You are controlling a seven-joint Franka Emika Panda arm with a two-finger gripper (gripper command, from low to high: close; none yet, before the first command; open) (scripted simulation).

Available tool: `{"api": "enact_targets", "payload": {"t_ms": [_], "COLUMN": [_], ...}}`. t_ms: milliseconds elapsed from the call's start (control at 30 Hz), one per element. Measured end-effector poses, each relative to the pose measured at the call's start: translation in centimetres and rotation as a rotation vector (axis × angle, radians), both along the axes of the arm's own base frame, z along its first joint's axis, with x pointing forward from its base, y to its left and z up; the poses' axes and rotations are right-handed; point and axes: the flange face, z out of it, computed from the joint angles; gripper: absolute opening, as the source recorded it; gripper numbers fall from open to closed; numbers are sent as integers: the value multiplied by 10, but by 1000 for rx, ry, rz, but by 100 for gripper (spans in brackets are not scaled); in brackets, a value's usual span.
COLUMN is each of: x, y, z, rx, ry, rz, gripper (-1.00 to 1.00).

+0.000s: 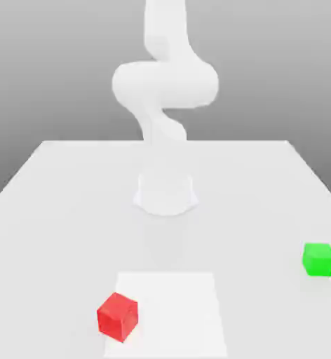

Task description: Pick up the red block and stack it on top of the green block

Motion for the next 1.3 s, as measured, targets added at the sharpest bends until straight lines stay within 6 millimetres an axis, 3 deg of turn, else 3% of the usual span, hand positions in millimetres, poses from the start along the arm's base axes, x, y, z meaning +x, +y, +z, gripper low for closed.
{"api": "enact_targets", "payload": {"t_ms": [200,400,567,733,833,933,967,1167,1300], "x": [64,93,91,69,62,60,60,60,61], "y": [-21,-44,-62,-75,-76,-76,-76,-75,-76], "z": [-114,-235,-336,-433,-477,-513,-521,-525,-492], "rx": [39,83,124,170,180,181,181,181,182], "ry": [187,367,516,664,700,705,705,704,705], "rz": [-109,-217,-309,-401,-421,-424,-424,-424,-424], "gripper": [0,0,0,0,0,0,-100,-100,-100]}}
